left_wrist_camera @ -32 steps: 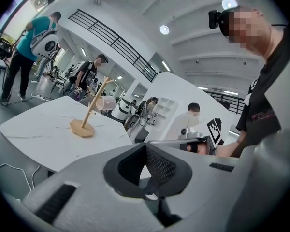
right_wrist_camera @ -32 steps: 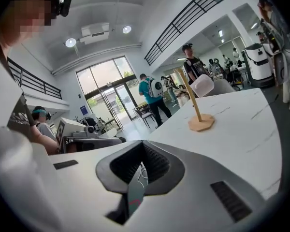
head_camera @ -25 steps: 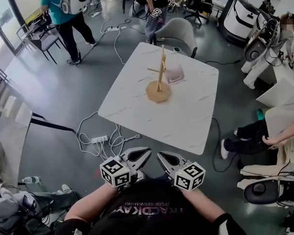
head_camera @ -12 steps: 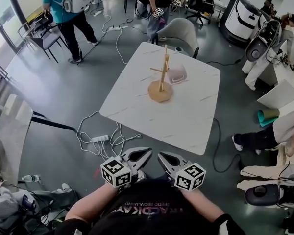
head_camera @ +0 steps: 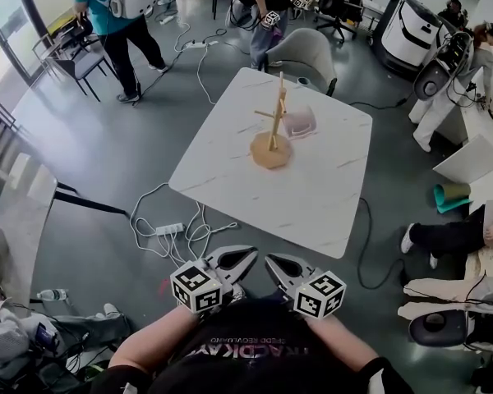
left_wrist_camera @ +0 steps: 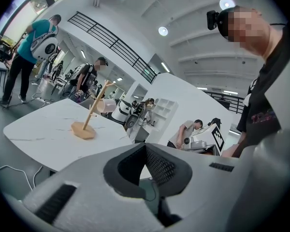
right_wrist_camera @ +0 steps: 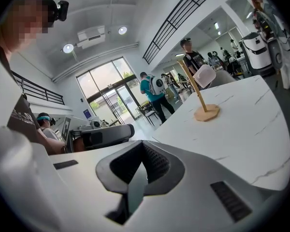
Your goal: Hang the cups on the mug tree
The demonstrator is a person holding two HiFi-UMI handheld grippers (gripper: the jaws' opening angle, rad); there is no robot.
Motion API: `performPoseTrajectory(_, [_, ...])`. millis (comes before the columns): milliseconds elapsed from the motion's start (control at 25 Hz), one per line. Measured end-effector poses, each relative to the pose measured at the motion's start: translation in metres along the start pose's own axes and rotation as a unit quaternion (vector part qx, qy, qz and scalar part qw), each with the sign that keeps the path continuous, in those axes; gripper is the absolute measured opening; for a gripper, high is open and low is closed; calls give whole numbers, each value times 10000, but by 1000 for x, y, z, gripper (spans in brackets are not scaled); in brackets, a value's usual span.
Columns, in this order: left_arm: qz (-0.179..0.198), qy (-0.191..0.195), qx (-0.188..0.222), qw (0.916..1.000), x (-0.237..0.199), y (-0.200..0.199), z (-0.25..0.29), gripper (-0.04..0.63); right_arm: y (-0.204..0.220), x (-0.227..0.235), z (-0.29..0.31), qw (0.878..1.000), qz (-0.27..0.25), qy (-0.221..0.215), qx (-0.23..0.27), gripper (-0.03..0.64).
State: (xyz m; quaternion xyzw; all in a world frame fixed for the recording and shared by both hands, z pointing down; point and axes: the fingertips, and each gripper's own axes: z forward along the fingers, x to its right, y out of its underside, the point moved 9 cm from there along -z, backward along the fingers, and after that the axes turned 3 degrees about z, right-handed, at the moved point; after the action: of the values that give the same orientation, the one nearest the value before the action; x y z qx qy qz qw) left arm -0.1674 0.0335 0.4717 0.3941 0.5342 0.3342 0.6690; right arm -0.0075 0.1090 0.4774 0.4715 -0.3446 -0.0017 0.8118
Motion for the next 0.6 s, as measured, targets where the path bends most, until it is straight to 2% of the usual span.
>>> performPoseTrajectory(600, [15, 30, -8, 10000, 8, 2, 4, -3, 2, -1, -7, 10000, -52, -20, 0, 9])
